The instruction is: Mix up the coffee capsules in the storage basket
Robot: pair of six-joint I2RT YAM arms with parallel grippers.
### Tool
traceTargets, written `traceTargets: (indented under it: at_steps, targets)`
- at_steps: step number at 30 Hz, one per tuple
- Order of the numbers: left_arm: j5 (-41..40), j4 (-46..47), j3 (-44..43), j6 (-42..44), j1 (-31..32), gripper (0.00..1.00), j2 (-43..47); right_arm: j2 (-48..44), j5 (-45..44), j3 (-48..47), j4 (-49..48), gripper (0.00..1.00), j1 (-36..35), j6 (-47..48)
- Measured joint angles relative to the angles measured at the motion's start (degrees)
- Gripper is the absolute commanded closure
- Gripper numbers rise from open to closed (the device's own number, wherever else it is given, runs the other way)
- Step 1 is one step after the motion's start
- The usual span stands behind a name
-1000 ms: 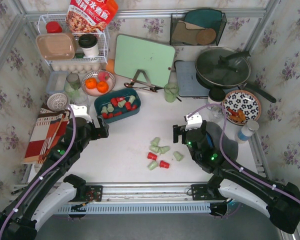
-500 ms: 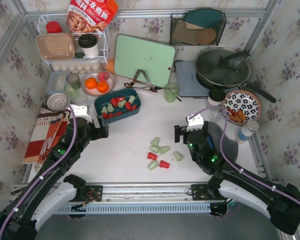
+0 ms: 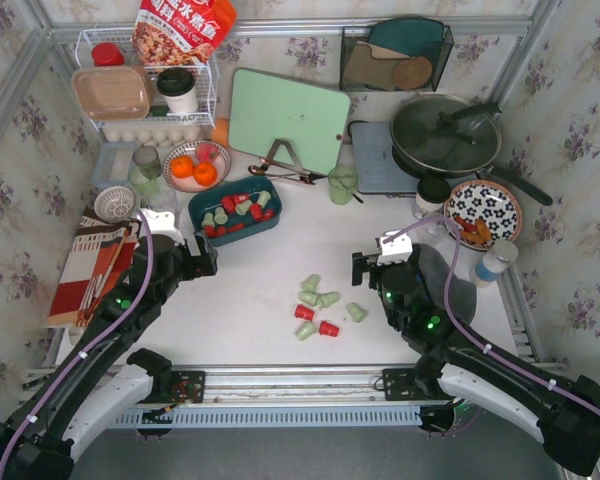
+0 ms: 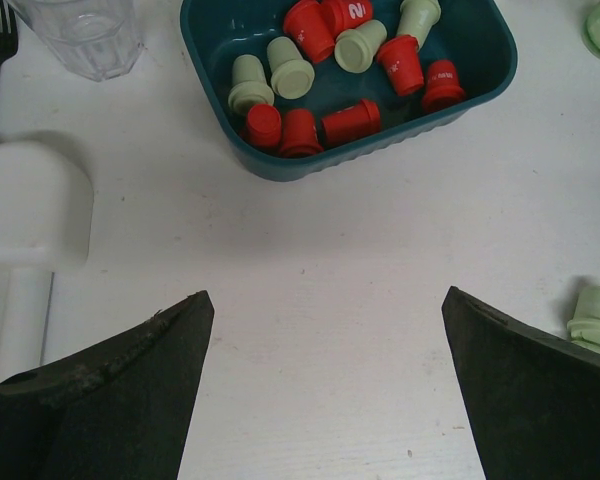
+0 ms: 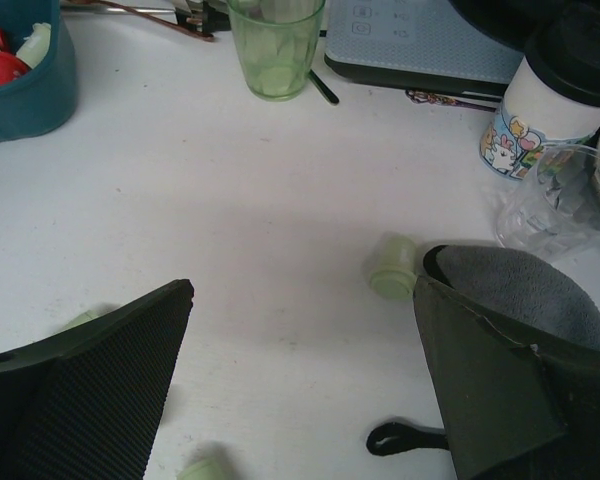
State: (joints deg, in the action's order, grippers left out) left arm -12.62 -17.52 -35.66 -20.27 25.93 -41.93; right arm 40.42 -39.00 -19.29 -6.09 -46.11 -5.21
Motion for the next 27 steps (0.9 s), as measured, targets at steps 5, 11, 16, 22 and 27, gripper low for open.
traceTargets:
  at_steps: [5,11,16,22,27]
  targets:
    - [0.0,0.0,0.0,0.0,0.0,0.01,-0.2,0.1,0.0,0.3,-0.1,0.0,0.0,0.7]
    - [0.0,0.0,0.0,0.0,0.0,0.01,-0.3,0.3,0.0,0.3,-0.5,0.0,0.0,0.9]
    - [0.0,0.0,0.0,0.0,0.0,0.01,-0.4,0.3,0.0,0.3,-0.8,0.0,0.0,1.1]
    - [0.0,0.0,0.0,0.0,0.0,0.01,-0.4,0.2,0.0,0.7,-0.9,0.0,0.0,1.1]
    - [0.0,0.0,0.0,0.0,0.0,0.01,-0.4,0.2,0.0,0.7,-0.9,0.0,0.0,1.1]
